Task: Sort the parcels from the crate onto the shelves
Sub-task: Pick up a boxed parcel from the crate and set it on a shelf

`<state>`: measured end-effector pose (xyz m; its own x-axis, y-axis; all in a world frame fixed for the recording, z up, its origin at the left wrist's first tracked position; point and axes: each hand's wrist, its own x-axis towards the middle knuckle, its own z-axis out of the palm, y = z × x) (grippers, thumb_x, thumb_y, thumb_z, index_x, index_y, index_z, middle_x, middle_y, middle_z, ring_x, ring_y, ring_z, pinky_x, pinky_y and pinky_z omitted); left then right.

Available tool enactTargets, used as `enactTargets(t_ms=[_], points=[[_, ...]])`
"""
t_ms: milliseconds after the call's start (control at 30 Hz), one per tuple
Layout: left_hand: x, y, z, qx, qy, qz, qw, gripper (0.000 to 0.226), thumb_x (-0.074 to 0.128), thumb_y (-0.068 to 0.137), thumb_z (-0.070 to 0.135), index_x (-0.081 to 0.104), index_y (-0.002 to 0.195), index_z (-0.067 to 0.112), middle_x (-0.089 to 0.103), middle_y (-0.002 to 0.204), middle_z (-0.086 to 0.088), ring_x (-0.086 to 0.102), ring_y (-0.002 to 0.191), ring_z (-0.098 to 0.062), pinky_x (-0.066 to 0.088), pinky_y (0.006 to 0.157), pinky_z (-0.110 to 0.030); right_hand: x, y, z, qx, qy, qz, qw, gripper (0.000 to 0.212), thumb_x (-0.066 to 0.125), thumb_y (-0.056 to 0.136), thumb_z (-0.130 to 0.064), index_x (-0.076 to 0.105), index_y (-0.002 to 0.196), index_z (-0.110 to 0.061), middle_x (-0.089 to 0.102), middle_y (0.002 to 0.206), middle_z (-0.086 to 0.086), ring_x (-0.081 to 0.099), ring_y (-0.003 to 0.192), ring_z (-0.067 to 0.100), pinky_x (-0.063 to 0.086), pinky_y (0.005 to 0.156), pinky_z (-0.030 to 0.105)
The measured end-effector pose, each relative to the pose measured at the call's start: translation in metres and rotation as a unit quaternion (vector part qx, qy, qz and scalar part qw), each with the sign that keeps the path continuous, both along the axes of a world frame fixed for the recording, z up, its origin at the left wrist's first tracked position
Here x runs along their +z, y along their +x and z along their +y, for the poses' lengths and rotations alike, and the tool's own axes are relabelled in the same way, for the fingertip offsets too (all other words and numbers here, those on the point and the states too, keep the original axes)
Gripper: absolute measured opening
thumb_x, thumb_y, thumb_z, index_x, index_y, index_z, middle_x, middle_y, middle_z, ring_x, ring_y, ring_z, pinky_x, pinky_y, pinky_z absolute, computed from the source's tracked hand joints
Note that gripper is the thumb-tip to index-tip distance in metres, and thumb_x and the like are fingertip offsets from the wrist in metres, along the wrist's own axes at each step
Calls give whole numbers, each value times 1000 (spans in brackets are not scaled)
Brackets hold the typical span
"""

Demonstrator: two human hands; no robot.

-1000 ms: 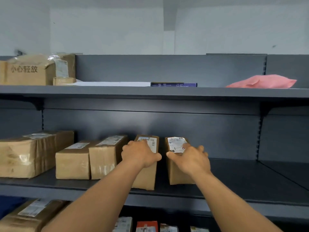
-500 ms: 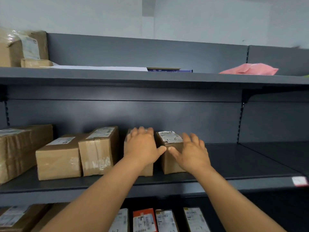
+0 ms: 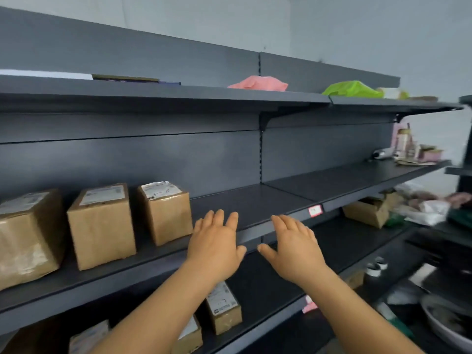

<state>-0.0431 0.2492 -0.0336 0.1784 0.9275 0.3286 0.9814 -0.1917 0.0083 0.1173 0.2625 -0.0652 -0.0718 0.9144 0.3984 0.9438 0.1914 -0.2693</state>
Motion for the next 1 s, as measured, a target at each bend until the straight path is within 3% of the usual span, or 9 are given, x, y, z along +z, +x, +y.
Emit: enactTargets(t_ms=[300,667,1000], points=[[-44,146,-26,-139,-33,-8,990,72,47,95,48,13,152,22,16,158,-6,12,146,-25,13,118,-40,-42,145,-67,-118,-61,-14,991,74,45,94,-54,16,152,-20,20,157,-1,14,146,22,14,119,40],[-100,348,-118,-255,-93,-5,962,71,50,94,47,17,152,22,19,157,-4,13,146,-24,18,116,-39,-90,333,-205,-240,-106,-5,965,73,49,91,-54,23,149,-18,28,153,-1,20,143,22,16,116,38],[-148,505,-203,-359,-134,23,924,70,49,95,46,19,151,19,22,156,-5,18,144,-24,18,115,-37,-133,464,-323,-358,-158,18,920,72,48,92,-54,23,148,-16,30,151,1,22,142,23,19,115,38]])
